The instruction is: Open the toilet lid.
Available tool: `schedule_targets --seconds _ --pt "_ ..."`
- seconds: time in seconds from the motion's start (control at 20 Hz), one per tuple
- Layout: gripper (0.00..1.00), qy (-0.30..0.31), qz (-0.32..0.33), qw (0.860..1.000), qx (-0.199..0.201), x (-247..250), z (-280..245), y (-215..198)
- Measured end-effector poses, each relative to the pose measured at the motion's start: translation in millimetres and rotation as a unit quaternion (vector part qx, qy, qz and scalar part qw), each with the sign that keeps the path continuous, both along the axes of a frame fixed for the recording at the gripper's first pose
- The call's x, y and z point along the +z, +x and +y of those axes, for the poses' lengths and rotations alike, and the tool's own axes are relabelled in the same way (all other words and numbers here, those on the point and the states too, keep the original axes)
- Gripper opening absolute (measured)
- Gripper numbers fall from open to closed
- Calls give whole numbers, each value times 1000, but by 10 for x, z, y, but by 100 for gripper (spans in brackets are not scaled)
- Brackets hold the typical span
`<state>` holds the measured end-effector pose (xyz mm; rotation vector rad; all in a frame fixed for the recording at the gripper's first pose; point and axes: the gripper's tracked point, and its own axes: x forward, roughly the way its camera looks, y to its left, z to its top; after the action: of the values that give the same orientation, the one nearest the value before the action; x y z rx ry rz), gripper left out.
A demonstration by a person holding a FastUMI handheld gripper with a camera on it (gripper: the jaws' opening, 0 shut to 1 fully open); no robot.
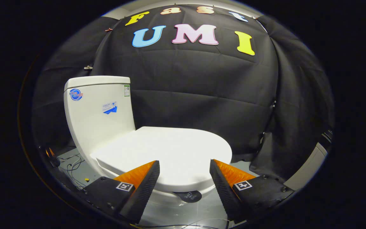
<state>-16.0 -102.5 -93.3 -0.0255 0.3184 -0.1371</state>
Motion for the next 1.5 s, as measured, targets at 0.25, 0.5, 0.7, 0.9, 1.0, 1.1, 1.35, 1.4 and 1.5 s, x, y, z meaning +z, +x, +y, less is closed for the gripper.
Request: schedule_targets --seconds 0.25,0.5,0.7,0.9,1.0,1.1,1.35,1.4,1.5 --pt "99 21 43 999 -12 -360 -125 -145" --pt "99 45 80 996 -18 -630 -192 -275" --pt "99 72 100 992 -26 -815 -241 -345" --pt "99 130 121 984 -34 -1001 -245 -405" --pt "99 169 137 975 -37 -1113 -217 -422" --pt "99 218 135 965 -47 -1131 -238 -406" --pt "89 423 109 897 -70 -1000 -115 -262" --pt "83 449 98 885 -78 -1004 -135 -219" --pt "81 473 98 873 -70 -1058 -88 -213"
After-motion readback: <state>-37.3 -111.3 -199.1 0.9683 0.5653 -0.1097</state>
